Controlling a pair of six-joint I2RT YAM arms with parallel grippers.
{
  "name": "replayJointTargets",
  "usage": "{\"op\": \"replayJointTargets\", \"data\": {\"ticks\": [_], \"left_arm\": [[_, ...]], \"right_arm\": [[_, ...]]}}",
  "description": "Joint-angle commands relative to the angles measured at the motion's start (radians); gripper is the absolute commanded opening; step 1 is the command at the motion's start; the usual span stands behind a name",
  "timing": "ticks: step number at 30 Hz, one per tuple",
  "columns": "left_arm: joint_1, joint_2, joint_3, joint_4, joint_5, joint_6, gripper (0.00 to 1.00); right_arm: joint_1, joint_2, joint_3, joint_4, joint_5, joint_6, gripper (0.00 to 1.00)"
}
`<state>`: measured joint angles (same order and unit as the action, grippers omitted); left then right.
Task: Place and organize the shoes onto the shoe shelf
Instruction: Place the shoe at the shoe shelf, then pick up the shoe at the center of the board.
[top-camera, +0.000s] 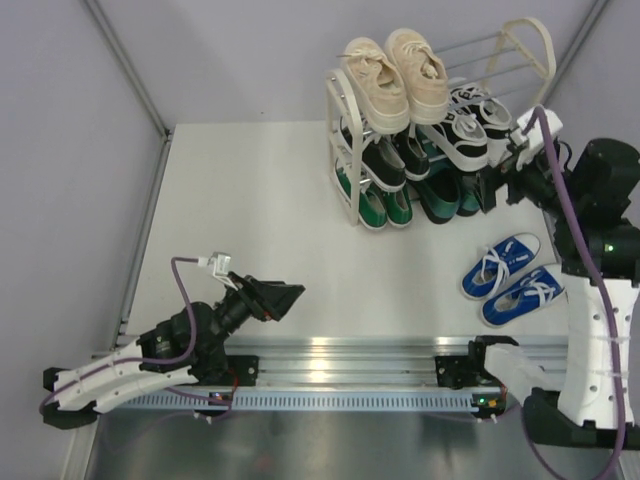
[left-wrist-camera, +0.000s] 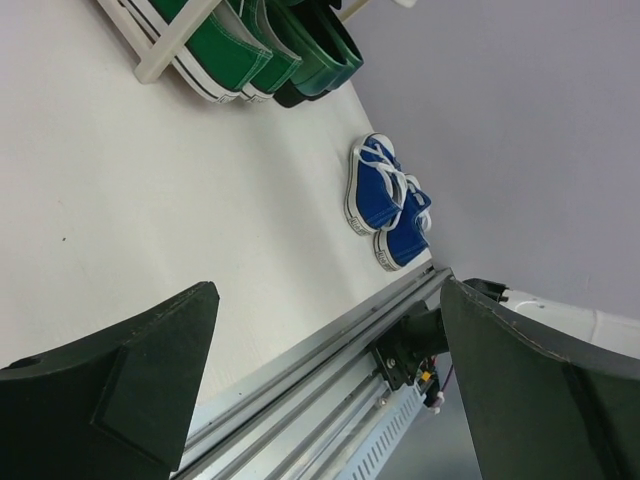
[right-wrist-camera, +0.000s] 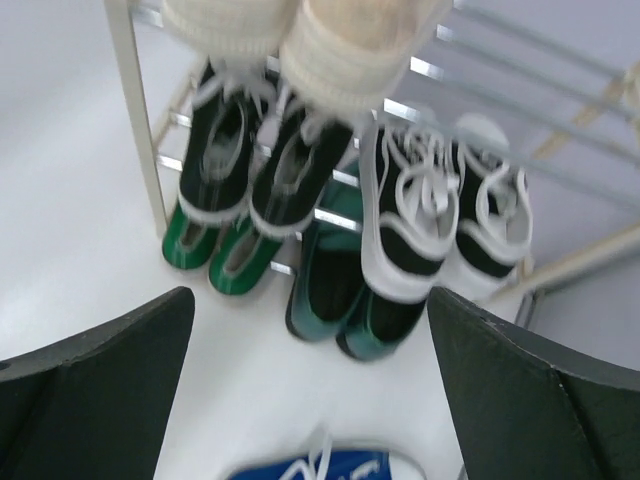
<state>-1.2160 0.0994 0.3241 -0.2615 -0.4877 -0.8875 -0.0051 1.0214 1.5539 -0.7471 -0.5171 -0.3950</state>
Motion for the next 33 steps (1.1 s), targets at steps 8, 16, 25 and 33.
{"op": "replayJointTargets", "data": {"ticks": [8, 16, 25, 33], "left_arm": [[0.003, 0.152, -0.065, 0.157, 0.057, 0.010, 0.98], [0.003, 0.304, -0.059, 0.244, 0.095, -0.033, 0.98], [0.003, 0.456, -0.069, 0.421, 0.129, -0.105, 0.98], [0.003, 0.522, -0.080, 0.538, 0.139, -0.128, 0.98]], "right_arm": [[-0.405, -0.173, -0.473, -0.304, 0.088, -0.433, 0.99], [-0.746, 0.017, -0.614, -0.187, 0.022, -0.542, 0.96], [-0.846, 0.120, -0.712, -0.166, -0.086, -0.620, 0.88], [-0.783, 0.118, -0.761, -0.039, -0.115, -0.586, 0.87]]}}
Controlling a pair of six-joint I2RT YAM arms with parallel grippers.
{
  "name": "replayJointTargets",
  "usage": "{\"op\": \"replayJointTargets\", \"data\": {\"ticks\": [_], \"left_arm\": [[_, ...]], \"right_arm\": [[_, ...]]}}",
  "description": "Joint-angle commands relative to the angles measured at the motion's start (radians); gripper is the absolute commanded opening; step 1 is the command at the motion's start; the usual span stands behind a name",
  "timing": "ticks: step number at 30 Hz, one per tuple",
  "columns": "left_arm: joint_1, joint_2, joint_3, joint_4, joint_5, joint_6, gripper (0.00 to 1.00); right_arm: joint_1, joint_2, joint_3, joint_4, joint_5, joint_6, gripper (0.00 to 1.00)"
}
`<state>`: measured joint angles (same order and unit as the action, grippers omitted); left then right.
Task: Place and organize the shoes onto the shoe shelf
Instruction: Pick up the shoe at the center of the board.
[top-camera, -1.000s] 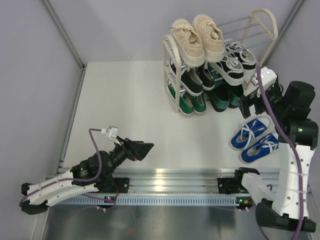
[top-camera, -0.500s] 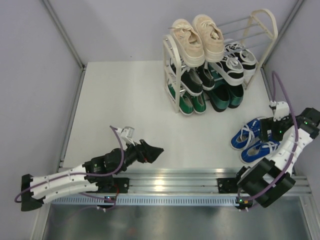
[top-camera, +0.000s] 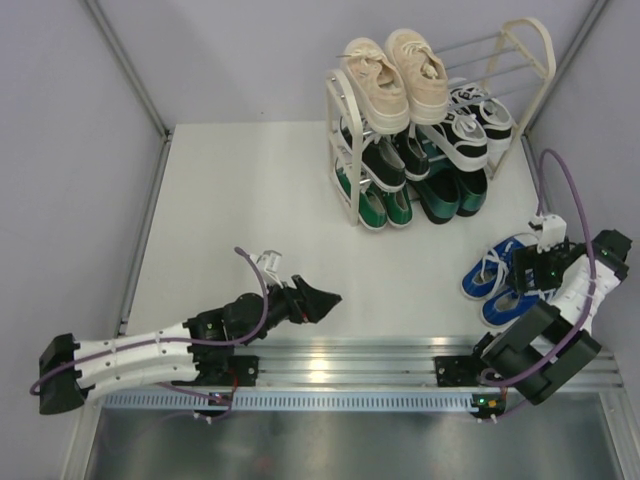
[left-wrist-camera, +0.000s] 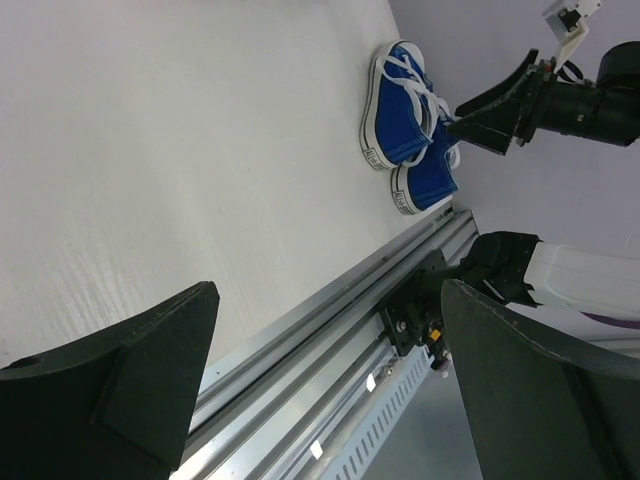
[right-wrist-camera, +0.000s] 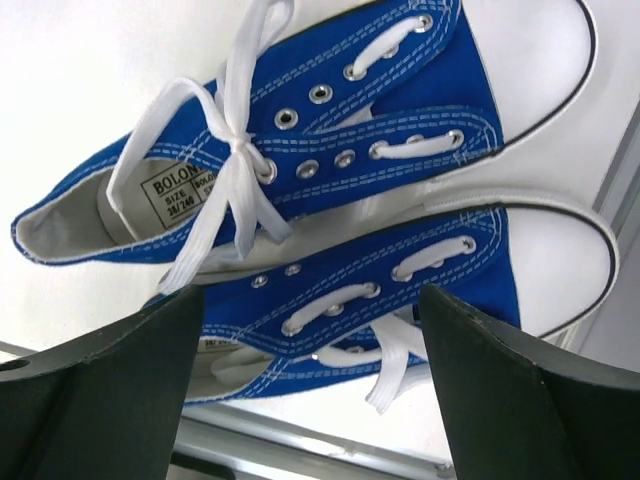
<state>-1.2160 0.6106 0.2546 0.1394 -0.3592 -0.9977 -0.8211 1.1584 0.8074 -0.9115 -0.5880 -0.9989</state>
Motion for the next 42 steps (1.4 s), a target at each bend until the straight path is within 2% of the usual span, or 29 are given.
{"op": "replayJointTargets", "data": {"ticks": [1, 4, 8, 14, 15, 17, 18, 19, 23, 27, 30, 36, 40, 41, 42], "left_arm": [[0.003, 0.014, -0.008, 0.144, 0.012, -0.018, 0.98], [0.003, 0.014, -0.003, 0.152, 0.014, -0.015, 0.98], [0.003, 0.002, -0.006, 0.158, 0.012, -0.018, 0.98], [0.003, -0.008, -0.017, 0.169, 0.022, -0.019, 0.98], [0.003, -0.006, -0.021, 0.172, 0.023, -0.019, 0.98], [0.003, -0.003, -0.025, 0.184, 0.022, -0.015, 0.98], [0.003, 0.000, -0.026, 0.187, 0.022, -0.013, 0.98], [0.003, 0.001, -0.028, 0.193, 0.023, -0.010, 0.98], [0.003, 0.012, -0.044, 0.230, 0.028, -0.009, 0.98], [0.003, 0.023, -0.061, 0.264, 0.040, -0.013, 0.98], [0.003, 0.034, -0.075, 0.290, 0.049, -0.018, 0.98], [0.003, 0.035, -0.097, 0.321, 0.055, -0.015, 0.98], [0.003, 0.032, -0.109, 0.333, 0.063, -0.015, 0.98], [0.003, 0.028, -0.110, 0.335, 0.065, -0.016, 0.98], [0.003, 0.026, -0.118, 0.335, 0.065, -0.016, 0.98]], "right_arm": [[0.077, -0.016, -0.020, 0.155, -0.012, 0.043, 0.87], [0.181, -0.003, -0.054, 0.285, 0.075, 0.137, 0.86], [0.261, 0.069, -0.068, 0.404, 0.158, 0.232, 0.81], [0.280, 0.185, -0.073, 0.513, 0.266, 0.278, 0.50], [0.278, 0.190, -0.076, 0.516, 0.266, 0.272, 0.37], [0.280, 0.185, -0.079, 0.508, 0.251, 0.266, 0.23], [0.278, 0.175, -0.079, 0.499, 0.241, 0.263, 0.09], [0.278, 0.146, -0.080, 0.496, 0.219, 0.260, 0.00], [0.278, 0.037, -0.062, 0.401, 0.116, 0.211, 0.00], [0.278, -0.103, -0.030, 0.225, -0.076, 0.135, 0.00], [0.278, -0.210, -0.022, 0.108, -0.152, 0.105, 0.00], [0.280, -0.350, -0.007, -0.017, -0.204, 0.091, 0.00], [0.280, -0.303, -0.007, -0.001, -0.153, 0.118, 0.00], [0.280, -0.281, -0.007, -0.015, -0.147, 0.100, 0.03], [0.280, -0.260, -0.010, -0.018, -0.129, 0.092, 0.11]]}}
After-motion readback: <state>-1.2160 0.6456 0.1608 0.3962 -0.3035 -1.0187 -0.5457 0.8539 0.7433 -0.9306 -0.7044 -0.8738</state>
